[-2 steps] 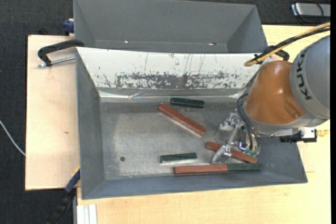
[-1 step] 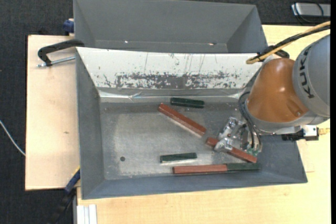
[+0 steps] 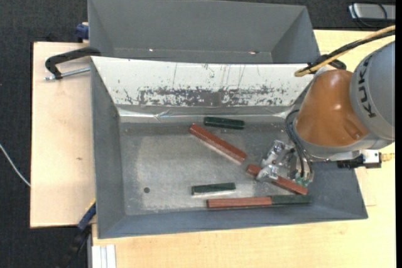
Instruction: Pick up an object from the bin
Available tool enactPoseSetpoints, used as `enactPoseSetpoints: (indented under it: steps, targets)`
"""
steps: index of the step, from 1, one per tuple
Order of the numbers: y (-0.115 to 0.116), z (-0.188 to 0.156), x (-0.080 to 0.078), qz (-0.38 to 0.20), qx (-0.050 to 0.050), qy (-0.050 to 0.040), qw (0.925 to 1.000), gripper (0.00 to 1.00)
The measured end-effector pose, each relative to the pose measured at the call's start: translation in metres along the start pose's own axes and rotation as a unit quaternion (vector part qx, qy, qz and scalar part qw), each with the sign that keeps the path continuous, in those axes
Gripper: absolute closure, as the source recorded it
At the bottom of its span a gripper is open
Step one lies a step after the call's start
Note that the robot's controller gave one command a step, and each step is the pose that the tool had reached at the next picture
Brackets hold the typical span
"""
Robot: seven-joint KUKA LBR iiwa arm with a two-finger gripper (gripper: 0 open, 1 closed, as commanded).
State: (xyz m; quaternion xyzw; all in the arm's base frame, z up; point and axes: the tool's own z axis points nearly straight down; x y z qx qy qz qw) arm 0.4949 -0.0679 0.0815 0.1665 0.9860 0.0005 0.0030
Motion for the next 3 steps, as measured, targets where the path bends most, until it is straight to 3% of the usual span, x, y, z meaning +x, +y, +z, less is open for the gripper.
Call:
enactPoseSetpoints:
  steps: [2,3]
  targets:
    - [-0.001,-0.026,0.003,0.0,0.001,0.0058,1.0,1.0]
    - [0.0,-0.047,0.001,0.0,0.0,0.0008,1.0,1.0]
